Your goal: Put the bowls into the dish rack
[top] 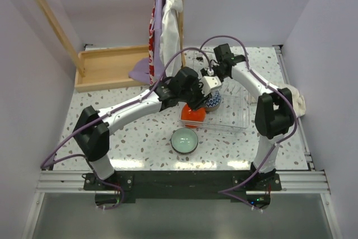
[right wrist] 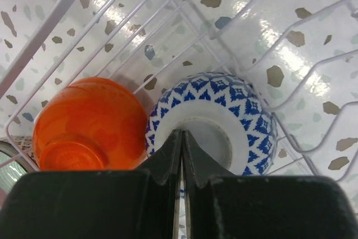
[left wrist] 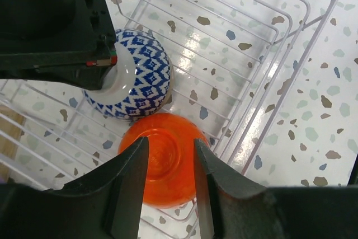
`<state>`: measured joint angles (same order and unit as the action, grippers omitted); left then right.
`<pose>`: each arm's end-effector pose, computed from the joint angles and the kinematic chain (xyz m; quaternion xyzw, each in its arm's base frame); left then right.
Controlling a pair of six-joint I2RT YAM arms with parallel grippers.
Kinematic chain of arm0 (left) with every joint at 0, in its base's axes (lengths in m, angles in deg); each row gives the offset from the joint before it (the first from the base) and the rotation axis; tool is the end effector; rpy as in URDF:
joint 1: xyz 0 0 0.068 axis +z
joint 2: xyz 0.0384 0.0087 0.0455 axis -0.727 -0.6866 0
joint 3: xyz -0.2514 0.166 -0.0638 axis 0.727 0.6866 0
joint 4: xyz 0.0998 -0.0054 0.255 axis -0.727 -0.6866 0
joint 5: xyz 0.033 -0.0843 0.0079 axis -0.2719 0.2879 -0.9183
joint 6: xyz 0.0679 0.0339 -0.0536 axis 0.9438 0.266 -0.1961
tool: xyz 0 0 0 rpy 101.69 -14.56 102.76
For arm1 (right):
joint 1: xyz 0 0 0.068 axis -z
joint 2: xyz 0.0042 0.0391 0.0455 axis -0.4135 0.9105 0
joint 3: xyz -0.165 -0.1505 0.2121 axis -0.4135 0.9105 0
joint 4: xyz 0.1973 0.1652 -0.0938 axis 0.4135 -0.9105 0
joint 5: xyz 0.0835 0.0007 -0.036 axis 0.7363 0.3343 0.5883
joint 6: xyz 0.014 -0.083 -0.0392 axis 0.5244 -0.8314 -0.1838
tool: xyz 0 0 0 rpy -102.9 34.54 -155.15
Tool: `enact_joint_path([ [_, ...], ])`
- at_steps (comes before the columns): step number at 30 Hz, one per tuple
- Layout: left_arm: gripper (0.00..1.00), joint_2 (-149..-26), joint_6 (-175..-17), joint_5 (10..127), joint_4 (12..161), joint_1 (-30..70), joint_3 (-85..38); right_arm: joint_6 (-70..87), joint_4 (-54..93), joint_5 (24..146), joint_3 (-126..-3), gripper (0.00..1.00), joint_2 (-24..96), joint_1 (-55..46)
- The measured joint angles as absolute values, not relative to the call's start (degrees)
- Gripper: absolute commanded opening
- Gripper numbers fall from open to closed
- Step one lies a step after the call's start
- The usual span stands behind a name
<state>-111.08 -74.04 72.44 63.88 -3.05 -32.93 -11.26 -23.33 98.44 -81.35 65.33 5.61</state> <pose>0.2802 -0.3574 0.2966 0.4862 0.7495 -0.2372 0.3814 0.4266 0.1779 0.2404 -0.3039 0.9030 0.1940 0.2339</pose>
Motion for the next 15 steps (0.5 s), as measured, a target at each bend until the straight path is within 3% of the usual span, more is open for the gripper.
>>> enact_joint_path([
  [5, 0.47, -104.7, -69.9, 73.3, 60.6, -3.1, -30.3, -12.0, -25.6, 96.8, -81.4, 0.03, 64.3, 5.2],
  [9, 0.48, -98.3, -64.1, 76.5, 55.3, -3.1, -26.9, -12.7, -27.9, 95.5, -80.9, 0.42, 59.0, 8.0],
  [13, 0.52, -93.9, -56.5, 79.7, 50.5, -3.1, -21.5, -13.3, -28.9, 93.4, -79.0, 0.61, 50.0, 11.6],
  [15, 0.53, -92.2, -53.6, 80.9, 49.1, -3.2, -17.3, -13.2, -29.2, 92.0, -77.2, 0.65, 45.4, 12.7],
])
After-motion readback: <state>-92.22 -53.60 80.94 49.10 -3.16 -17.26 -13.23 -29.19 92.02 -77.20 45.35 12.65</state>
